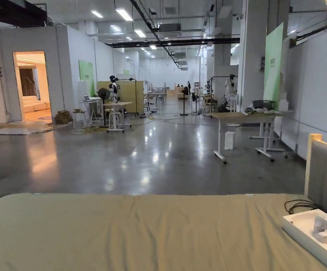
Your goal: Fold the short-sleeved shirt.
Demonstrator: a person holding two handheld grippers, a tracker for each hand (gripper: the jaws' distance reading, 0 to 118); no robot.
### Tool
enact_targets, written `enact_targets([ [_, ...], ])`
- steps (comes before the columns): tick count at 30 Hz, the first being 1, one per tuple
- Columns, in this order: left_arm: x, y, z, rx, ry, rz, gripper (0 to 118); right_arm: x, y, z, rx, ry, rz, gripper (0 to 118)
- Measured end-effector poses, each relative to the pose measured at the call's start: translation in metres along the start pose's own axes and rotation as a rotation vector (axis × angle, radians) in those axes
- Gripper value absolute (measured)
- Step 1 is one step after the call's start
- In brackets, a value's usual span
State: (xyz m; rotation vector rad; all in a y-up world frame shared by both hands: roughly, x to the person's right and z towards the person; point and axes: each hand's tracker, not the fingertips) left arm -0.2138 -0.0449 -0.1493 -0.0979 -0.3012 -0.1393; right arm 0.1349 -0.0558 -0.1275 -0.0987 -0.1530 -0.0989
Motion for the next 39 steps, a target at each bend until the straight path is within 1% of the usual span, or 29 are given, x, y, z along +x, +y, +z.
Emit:
enact_targets([
  [5,0.002,0.0,0.001,0.004,-0.007,-0.005,2,-0.006,0.002,0.006,-0.007,0.022,0.059,0],
  [9,-0.001,0.001,0.001,0.006,0.0,0.029,2,-0.008,-0.002,0.008,-0.002,0.028,0.112,0],
  [14,-0.014,-0.006,0.002,-0.026,0.015,0.057,2,-0.003,-0.007,0.005,-0.022,0.055,0.097,0],
  [16,-0.026,-0.01,0.007,-0.041,0.029,0.086,2,-0.004,-0.009,0.007,-0.031,0.066,0.105,0],
  [17,-0.034,-0.013,0.01,-0.081,0.055,0.119,3,-0.003,-0.012,0.008,-0.041,0.081,0.118,0],
  [18,-0.044,-0.016,0.014,-0.111,0.06,0.14,7,-0.003,-0.016,0.008,-0.049,0.089,0.128,0],
  [19,-0.054,-0.019,0.018,-0.116,0.049,0.16,14,-0.003,-0.019,0.008,-0.059,0.093,0.138,0],
  [20,-0.065,-0.023,0.023,-0.131,0.051,0.176,28,-0.003,-0.026,0.008,-0.071,0.103,0.148,0],
  [21,-0.074,-0.027,0.026,-0.166,0.089,0.174,52,-0.004,-0.031,0.007,-0.085,0.112,0.154,0],
  [22,-0.082,-0.03,0.029,-0.186,0.121,0.163,62,-0.005,-0.036,0.006,-0.096,0.116,0.157,0],
  [25,-0.109,-0.042,0.032,-0.234,0.201,0.147,65,-0.009,-0.051,0.0,-0.153,0.137,0.15,0],
  [26,-0.119,-0.048,0.028,-0.262,0.218,0.155,72,-0.011,-0.056,-0.004,-0.173,0.145,0.142,0],
  [27,-0.129,-0.055,0.023,-0.29,0.218,0.184,89,-0.012,-0.059,-0.007,-0.188,0.15,0.135,0],
  [29,-0.148,-0.072,0.008,-0.363,0.199,0.25,116,-0.016,-0.063,-0.012,-0.217,0.164,0.133,0],
  [31,-0.169,-0.096,-0.01,-0.411,0.188,0.337,118,-0.019,-0.067,-0.016,-0.227,0.164,0.141,0],
  [33,-0.188,-0.123,-0.032,-0.457,0.208,0.375,118,-0.022,-0.07,-0.02,-0.25,0.171,0.152,0],
  [36,-0.208,-0.163,-0.073,-0.54,0.243,0.353,118,-0.024,-0.078,-0.029,-0.3,0.164,0.165,0],
  [39,-0.223,-0.206,-0.121,-0.645,0.231,0.325,118,-0.026,-0.087,-0.04,-0.36,0.147,0.173,0],
])
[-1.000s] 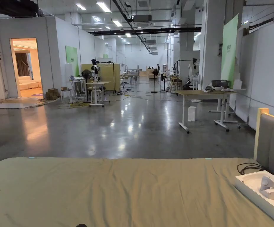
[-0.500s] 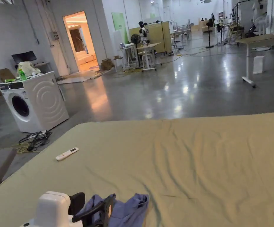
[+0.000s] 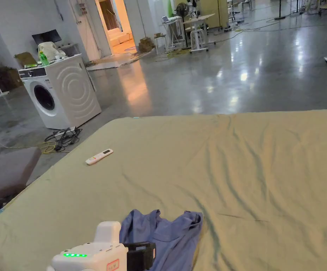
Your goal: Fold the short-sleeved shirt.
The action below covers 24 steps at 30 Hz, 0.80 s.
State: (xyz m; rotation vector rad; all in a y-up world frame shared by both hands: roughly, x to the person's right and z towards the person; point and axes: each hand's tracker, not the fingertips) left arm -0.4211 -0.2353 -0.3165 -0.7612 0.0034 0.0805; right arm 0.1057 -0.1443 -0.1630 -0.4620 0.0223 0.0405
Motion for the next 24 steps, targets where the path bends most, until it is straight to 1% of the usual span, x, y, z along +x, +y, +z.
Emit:
enact_targets([
  [3,-0.009,-0.004,-0.061,-0.122,0.025,-0.024,118,-0.001,-0.006,-0.01,-0.06,-0.003,-0.009,0],
  [5,-0.011,-0.006,-0.089,-0.174,0.061,-0.05,118,-0.002,-0.012,-0.015,-0.102,-0.005,-0.014,0],
  [8,-0.013,-0.008,-0.117,-0.226,0.077,-0.094,117,-0.003,-0.023,-0.021,-0.159,-0.026,-0.006,0],
  [10,-0.013,-0.013,-0.132,-0.259,0.083,-0.108,112,-0.004,-0.031,-0.025,-0.19,-0.033,0.001,0],
  [11,-0.013,-0.016,-0.137,-0.29,0.063,-0.103,105,-0.005,-0.035,-0.027,-0.211,-0.034,0.002,0],
  [12,-0.012,-0.018,-0.136,-0.296,-0.006,-0.052,99,-0.007,-0.038,-0.028,-0.229,-0.031,0.003,0],
  [13,-0.008,-0.018,-0.135,-0.296,-0.01,-0.024,98,-0.008,-0.039,-0.028,-0.238,-0.029,0.005,0],
  [14,-0.007,-0.015,-0.133,-0.281,0.034,-0.056,94,-0.01,-0.042,-0.029,-0.248,-0.029,0.008,0],
  [16,-0.008,-0.016,-0.13,-0.278,0.01,-0.077,80,-0.013,-0.044,-0.03,-0.267,-0.022,0.014,0],
  [17,-0.007,-0.015,-0.128,-0.278,0.004,-0.08,70,-0.012,-0.048,-0.03,-0.275,-0.015,0.013,0],
  [18,-0.006,-0.013,-0.127,-0.278,-0.012,-0.072,51,-0.012,-0.048,-0.03,-0.282,-0.009,0.015,0],
  [20,-0.003,-0.012,-0.122,-0.272,-0.021,-0.068,6,-0.014,-0.048,-0.03,-0.285,-0.002,0.015,0],
  [21,-0.001,-0.011,-0.122,-0.263,0.058,-0.096,2,-0.012,-0.05,-0.028,-0.283,0.003,0.012,0],
  [22,0.0,-0.013,-0.123,-0.28,0.1,-0.118,2,-0.011,-0.05,-0.027,-0.283,0.008,0.006,0],
  [23,-0.002,-0.014,-0.126,-0.291,0.026,-0.062,2,-0.011,-0.049,-0.025,-0.284,0.013,-0.002,0],
  [24,-0.01,-0.009,-0.121,-0.288,0.022,-0.01,2,-0.01,-0.048,-0.023,-0.279,0.017,-0.007,0],
])
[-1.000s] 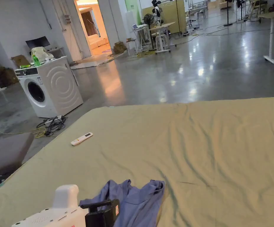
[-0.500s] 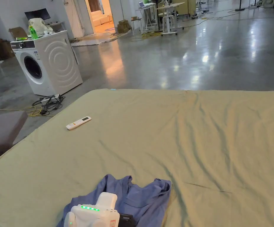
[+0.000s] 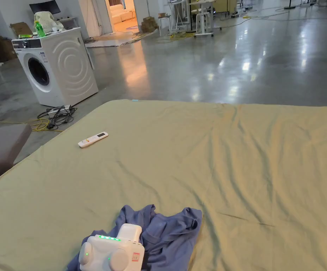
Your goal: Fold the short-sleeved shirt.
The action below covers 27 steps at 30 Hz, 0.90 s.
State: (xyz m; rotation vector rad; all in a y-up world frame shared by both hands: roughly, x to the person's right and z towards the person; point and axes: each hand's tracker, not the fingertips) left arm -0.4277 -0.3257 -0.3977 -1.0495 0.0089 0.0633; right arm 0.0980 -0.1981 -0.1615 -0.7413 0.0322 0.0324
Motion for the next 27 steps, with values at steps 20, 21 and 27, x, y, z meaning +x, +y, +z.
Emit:
enact_targets([
  [20,0.023,0.151,0.198,0.535,-0.207,0.143,2,0.057,-0.042,0.051,0.068,-0.03,-0.131,0],
  [21,0.042,0.164,0.204,0.554,-0.195,0.08,2,0.057,-0.04,0.053,0.075,-0.038,-0.138,0],
  [27,0.187,0.182,0.179,0.513,-0.263,-0.322,2,0.071,-0.053,0.062,0.085,-0.069,-0.209,0],
])
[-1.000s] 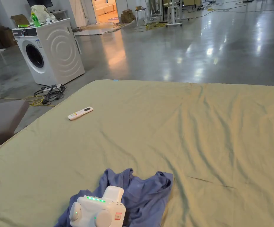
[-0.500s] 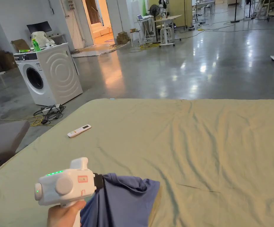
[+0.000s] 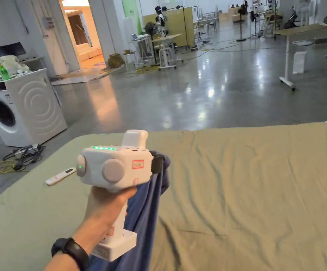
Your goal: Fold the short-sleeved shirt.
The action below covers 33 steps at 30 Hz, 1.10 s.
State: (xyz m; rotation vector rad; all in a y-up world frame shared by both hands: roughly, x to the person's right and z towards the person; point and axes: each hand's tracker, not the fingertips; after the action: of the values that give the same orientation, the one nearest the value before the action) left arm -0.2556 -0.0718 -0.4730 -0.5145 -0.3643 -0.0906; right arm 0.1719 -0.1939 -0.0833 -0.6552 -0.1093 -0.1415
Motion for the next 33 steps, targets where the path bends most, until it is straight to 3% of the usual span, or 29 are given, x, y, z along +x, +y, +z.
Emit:
enact_targets([
  [5,0.16,-0.041,-0.083,-0.072,-0.225,-0.09,2,0.014,-0.012,0.006,-0.031,-0.06,-0.04,0],
  [8,0.273,-0.087,-0.116,-0.18,-0.454,-0.161,3,0.03,-0.019,0.011,-0.049,-0.105,-0.074,0],
  [12,0.386,-0.159,-0.118,-0.291,-0.644,-0.252,3,0.049,-0.028,0.026,-0.061,-0.172,-0.108,0],
  [17,0.448,-0.228,-0.082,-0.313,-0.795,-0.521,8,0.065,-0.043,0.03,-0.098,-0.209,-0.146,0],
  [18,0.452,-0.24,-0.075,-0.305,-0.801,-0.589,34,0.065,-0.045,0.028,-0.102,-0.208,-0.149,0],
  [19,0.45,-0.247,-0.07,-0.328,-0.828,-0.623,68,0.064,-0.044,0.026,-0.106,-0.209,-0.153,0],
  [20,0.445,-0.255,-0.065,-0.36,-0.82,-0.591,91,0.061,-0.042,0.024,-0.102,-0.202,-0.152,0],
  [22,0.415,-0.255,-0.052,-0.398,-0.84,-0.435,93,0.055,-0.037,0.021,-0.068,-0.162,-0.135,0],
  [25,0.348,-0.236,-0.023,-0.344,-0.736,-0.176,93,0.038,-0.019,0.018,0.006,-0.094,-0.087,0],
  [30,0.208,-0.174,0.093,-0.011,-0.361,-0.116,93,0.006,0.019,0.016,0.168,0.03,0.025,0],
  [33,0.157,-0.148,0.169,0.178,-0.139,-0.048,93,-0.014,0.044,0.023,0.277,0.093,0.07,0],
])
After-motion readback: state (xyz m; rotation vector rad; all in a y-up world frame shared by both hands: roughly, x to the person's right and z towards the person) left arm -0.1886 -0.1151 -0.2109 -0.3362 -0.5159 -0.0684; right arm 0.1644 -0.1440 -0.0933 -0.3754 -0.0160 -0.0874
